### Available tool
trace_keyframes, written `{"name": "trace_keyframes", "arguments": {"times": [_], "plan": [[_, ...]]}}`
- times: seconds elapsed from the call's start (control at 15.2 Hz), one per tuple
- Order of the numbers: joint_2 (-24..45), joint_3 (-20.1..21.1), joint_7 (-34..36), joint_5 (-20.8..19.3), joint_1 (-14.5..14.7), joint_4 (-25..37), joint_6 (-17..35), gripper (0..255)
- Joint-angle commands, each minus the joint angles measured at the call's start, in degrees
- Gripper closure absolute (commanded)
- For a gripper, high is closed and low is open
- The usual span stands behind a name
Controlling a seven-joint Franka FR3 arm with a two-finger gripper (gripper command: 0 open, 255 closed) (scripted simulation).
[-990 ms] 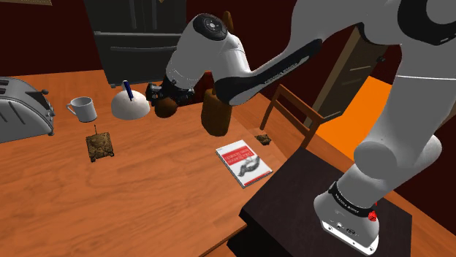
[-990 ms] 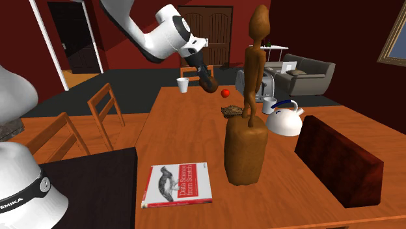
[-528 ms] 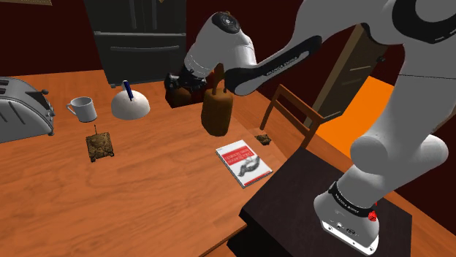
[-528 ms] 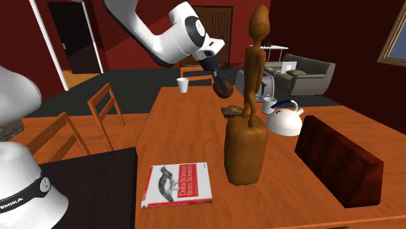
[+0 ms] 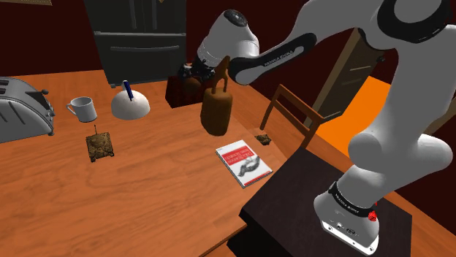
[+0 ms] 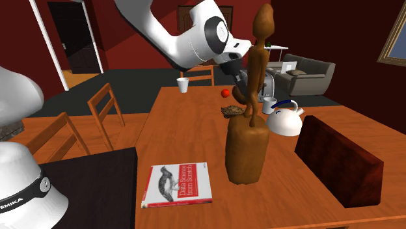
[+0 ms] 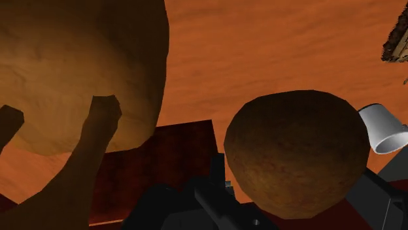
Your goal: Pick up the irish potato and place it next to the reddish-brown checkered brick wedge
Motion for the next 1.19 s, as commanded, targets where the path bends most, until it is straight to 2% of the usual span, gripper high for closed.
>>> {"name": "trace_keyframes", "arguments": {"times": [0.0,0.59,1.12], "plan": [[1.4,0.1,-3.9,1.1,-2.5,1.1,0.4,255],[10.7,-0.3,-18.5,3.9,-7.7,11.0,-2.0,255],[20.9,-0.7,-32.0,6.7,-8.7,25.2,-7.3,255]]}}
